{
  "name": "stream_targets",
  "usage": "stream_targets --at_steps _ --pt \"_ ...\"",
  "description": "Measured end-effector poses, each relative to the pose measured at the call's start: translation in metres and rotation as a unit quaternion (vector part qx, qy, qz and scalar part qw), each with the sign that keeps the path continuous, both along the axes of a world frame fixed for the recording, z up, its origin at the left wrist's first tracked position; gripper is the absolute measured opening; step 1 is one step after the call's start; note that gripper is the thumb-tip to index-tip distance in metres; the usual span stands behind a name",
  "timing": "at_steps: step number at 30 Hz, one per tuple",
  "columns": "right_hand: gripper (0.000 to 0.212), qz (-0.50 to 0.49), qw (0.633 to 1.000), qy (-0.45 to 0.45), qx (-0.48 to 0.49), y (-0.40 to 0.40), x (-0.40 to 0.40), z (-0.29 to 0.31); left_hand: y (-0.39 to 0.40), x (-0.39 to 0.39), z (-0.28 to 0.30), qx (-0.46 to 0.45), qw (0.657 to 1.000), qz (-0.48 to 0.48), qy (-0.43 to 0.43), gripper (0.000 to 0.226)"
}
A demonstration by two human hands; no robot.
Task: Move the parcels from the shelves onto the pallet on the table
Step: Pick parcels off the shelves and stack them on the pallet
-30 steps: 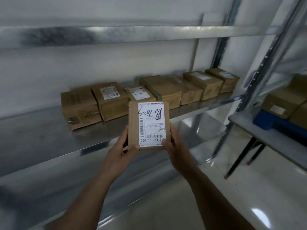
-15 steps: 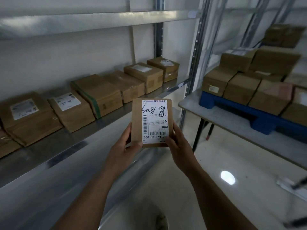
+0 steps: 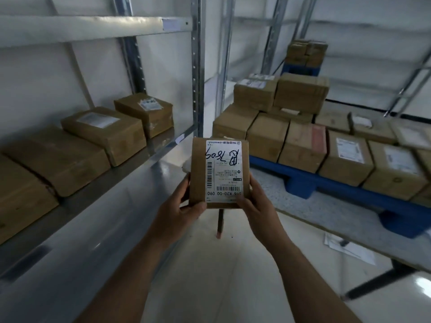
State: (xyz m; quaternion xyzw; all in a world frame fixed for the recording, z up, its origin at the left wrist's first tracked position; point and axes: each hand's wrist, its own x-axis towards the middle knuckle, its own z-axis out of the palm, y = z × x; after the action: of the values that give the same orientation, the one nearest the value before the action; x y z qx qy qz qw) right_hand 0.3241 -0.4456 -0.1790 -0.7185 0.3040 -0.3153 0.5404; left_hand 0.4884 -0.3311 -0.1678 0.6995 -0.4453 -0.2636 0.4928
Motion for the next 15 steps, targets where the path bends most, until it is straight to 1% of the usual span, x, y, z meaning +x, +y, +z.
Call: stream_targets --at_steps 4,10,12,15 --pt "0.063 -0.035 0.999 0.000 -0.008 -0.051 -0.008 0.005 -0.064 0.003 0.008 -0.006 0.999 -0.042 -0.012 0.067" --pt "0.060 -0.114 0.993 -0.012 -0.003 -0.106 -0.042 0.011 -0.152 -0.014 0.010 -0.008 0.990 -0.141 -0.001 0.070" --pt "0.061 -0.142 0.990 -0.010 -0.006 -0.126 -0.052 0.009 -0.178 -0.022 0.011 -0.006 0.987 -0.159 -0.004 0.069" --pt "0.074 -0.172 0.985 -0.017 0.007 -0.158 -0.068 0.009 -0.216 -0.037 0.012 -0.020 0.985 -0.170 -0.002 0.063"
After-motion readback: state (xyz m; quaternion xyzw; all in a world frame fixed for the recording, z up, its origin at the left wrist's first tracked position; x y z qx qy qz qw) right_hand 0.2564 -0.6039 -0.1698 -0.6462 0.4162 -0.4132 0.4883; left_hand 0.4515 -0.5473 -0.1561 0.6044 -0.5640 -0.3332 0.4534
